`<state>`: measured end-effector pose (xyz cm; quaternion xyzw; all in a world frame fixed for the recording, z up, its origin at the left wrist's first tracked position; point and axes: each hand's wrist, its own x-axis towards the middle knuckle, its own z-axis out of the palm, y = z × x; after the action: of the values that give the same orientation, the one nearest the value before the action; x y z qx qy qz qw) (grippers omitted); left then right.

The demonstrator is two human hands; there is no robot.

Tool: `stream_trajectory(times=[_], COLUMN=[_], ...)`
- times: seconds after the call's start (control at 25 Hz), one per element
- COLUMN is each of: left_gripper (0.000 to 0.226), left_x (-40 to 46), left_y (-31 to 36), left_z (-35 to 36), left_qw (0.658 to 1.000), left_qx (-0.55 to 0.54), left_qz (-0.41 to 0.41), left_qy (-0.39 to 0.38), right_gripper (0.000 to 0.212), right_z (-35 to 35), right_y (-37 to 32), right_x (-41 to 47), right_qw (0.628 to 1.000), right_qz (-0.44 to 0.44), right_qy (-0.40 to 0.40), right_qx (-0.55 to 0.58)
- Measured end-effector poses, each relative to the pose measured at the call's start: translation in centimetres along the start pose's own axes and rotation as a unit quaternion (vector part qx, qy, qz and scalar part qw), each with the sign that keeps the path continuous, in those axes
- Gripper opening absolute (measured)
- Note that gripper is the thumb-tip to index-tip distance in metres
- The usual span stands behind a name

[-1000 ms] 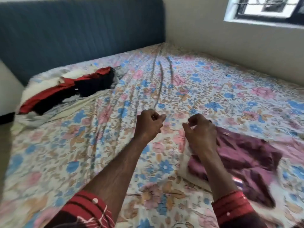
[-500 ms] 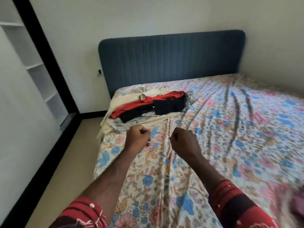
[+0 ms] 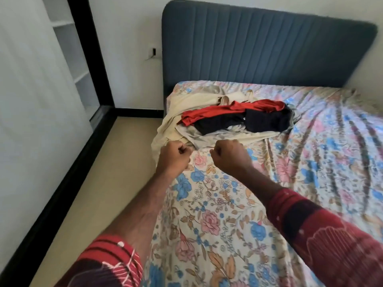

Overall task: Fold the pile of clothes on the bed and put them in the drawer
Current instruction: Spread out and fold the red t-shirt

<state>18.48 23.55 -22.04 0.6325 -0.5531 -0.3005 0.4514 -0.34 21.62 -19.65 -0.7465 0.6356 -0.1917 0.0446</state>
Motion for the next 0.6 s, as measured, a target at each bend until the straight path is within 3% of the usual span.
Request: stream_trajectory(times=[0.16,0.36,0.48,0.6], left_gripper=[0.025,0.025,0.025,0.026], left_x=[6.0,10.4,12.1,13.5], left_y=[-4.0,1.6,7.2,12.2], left_z=[-5.4,-10.1,-9.4,-5.5], left_qw=[1.000,0.997,0.993,0.988], left_qx=[-0.001,0.069,0.099,0.110], left_qz=[-0.007,-0.001,0.031,0.070], left_qy=[-0.003,-0.017,-0.054,-0.081], right_gripper=[0.022,0.024,0.023,0.026], right_z=[1.2,-3.3,-7.8,-10.4], right_y=[-7.5,-11.3,-9.8,-3.9], right_x=[6.7,10.9,11.5,12.1], right_qw=[1.000,0.998,0.998,0.995], right_qz=[0.008,0.022,0.048,0.091], right_qy=[-0.013,-0.047,-0.037,-0.019], right_qx=[-0.022,-0.023,-0.019,-0.032])
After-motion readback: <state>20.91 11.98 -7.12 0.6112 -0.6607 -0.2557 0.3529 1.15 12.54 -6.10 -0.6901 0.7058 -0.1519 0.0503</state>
